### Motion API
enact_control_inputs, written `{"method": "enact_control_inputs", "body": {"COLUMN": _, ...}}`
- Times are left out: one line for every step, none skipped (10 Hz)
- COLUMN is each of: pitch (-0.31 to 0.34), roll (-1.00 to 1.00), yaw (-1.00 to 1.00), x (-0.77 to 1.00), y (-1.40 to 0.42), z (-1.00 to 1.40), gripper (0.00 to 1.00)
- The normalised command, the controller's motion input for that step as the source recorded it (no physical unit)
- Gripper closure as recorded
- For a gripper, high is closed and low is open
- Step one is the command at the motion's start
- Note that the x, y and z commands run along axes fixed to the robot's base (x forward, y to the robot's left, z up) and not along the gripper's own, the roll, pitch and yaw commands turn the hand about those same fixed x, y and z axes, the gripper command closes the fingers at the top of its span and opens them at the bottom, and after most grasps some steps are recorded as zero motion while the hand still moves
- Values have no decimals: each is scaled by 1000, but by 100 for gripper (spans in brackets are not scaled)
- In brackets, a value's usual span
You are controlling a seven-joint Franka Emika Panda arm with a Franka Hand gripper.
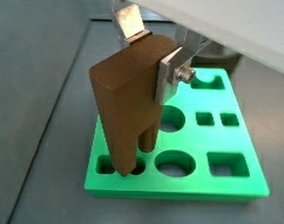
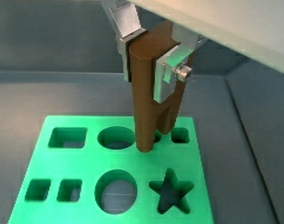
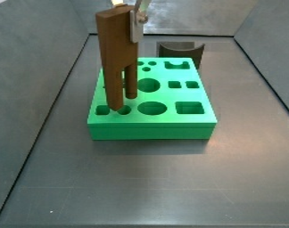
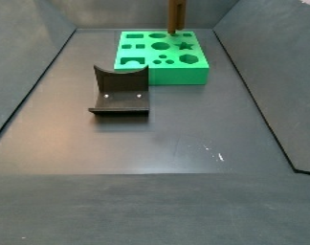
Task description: Insert the square-circle object.
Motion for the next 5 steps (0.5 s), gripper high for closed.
{"method": "enact_control_inputs", "body": {"pitch": 0, "roll": 16, "yaw": -1000, "x": 0, "y": -9, "z": -203, "gripper": 100}}
{"method": "enact_control_inputs", "body": {"pitch": 0, "roll": 13, "yaw": -1000, "x": 0, "y": -9, "z": -186, "gripper": 100}}
{"method": "enact_control_inputs", "body": {"pitch": 0, "roll": 0, "yaw": -1000, "x": 0, "y": -29, "z": -14, "gripper": 100}}
{"method": "enact_control_inputs", "body": {"pitch": 0, "roll": 0, "yaw": -1000, "x": 0, "y": -63, "z": 0, "gripper": 100}}
{"method": "enact_control_inputs", "body": {"pitch": 0, "roll": 0, "yaw": -1000, "x": 0, "y": -94, "z": 71, "gripper": 100}}
